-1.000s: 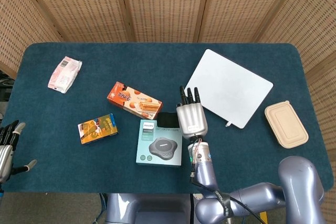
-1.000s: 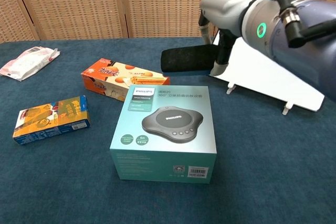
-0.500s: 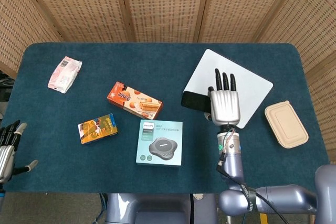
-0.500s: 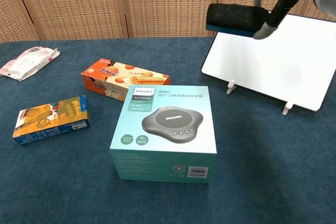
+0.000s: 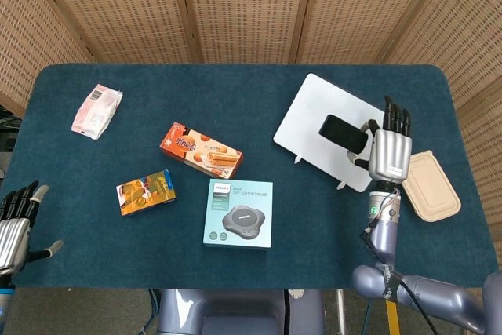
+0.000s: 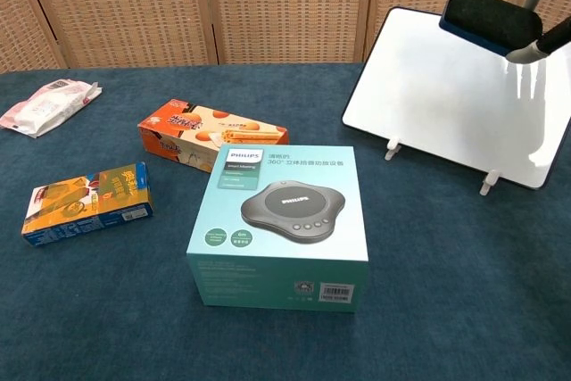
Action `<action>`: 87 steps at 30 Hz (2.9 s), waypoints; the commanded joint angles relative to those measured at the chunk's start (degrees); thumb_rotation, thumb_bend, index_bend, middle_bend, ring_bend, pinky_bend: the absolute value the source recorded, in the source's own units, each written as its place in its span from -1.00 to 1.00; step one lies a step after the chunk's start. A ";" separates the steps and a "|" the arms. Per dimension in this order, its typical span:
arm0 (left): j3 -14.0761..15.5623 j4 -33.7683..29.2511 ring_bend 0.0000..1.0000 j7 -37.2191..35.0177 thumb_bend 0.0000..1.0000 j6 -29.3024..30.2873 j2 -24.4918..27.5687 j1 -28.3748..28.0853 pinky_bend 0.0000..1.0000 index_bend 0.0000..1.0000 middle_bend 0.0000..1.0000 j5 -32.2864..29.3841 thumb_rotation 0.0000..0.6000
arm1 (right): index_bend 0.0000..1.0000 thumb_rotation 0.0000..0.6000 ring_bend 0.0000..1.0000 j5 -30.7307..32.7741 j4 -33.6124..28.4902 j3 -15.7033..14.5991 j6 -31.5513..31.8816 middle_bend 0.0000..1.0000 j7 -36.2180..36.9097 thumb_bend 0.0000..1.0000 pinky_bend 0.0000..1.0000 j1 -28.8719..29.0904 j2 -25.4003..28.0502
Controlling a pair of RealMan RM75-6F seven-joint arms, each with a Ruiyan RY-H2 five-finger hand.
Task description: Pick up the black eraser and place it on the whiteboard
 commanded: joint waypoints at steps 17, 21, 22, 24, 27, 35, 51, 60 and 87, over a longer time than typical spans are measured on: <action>0.00 0.52 -1.00 0.62 -0.68 -0.44 -0.93 -0.31 -1.00 -1.00 -1.00 -0.26 1.00 | 0.16 1.00 -1.00 -8.98 21.64 0.63 -3.60 -1.00 7.58 -0.68 -1.00 -3.11 -11.94; -0.01 0.49 -1.00 0.84 -0.68 -0.66 -1.00 -0.37 -1.00 -1.00 -1.00 -0.54 1.00 | 0.16 1.00 -1.00 -10.29 26.73 1.15 -4.03 -1.00 6.91 -0.69 -1.00 -2.47 -14.27; -0.02 0.48 -1.00 0.89 -0.68 -0.70 -1.00 -0.39 -1.00 -1.00 -1.00 -0.58 1.00 | 0.16 1.00 -1.00 -10.42 27.93 1.38 -4.36 -1.00 6.78 -0.69 -1.00 -2.26 -14.84; -0.04 0.44 -1.00 0.93 -0.68 -0.74 -1.01 -0.40 -1.00 -1.00 -1.00 -0.69 1.00 | 0.16 1.00 -1.00 -10.82 30.48 1.90 -4.94 -1.00 6.52 -0.69 -1.00 -1.82 -16.00; -0.11 0.55 -1.00 0.88 -0.68 -0.89 -1.08 -0.45 -1.00 -1.00 -1.00 -0.93 1.00 | 0.16 1.00 -1.00 -11.93 34.32 2.29 -5.18 -1.00 6.03 -0.69 -1.00 -1.18 -17.45; -0.13 0.72 -1.00 1.04 -0.68 -1.73 -1.22 -0.78 -1.00 -1.00 -1.00 -1.51 1.00 | 0.16 1.00 -1.00 -13.85 42.07 3.74 -4.57 -1.00 6.26 -0.69 -1.00 0.06 -20.85; -0.11 1.13 -1.00 0.46 -0.68 -2.46 -1.54 -0.94 -1.00 -1.00 -1.00 -2.25 1.00 | 0.16 1.00 -1.00 -15.76 57.22 5.74 -7.04 -1.00 10.05 -0.69 -1.00 2.10 -27.09; -0.05 0.97 -1.00 1.67 -0.68 -2.91 -1.66 -1.13 -1.00 -1.00 -1.00 -2.78 1.00 | 0.16 1.00 -1.00 -15.54 61.22 7.17 -9.21 -1.00 11.53 -0.69 -1.00 2.74 -28.53; 0.09 0.37 -1.00 2.32 -0.68 -3.30 -1.60 -1.44 -1.00 -1.00 -1.00 -2.97 1.00 | 0.16 1.00 -1.00 -15.19 65.85 8.69 -13.91 -1.00 13.03 -0.69 -1.00 3.23 -30.18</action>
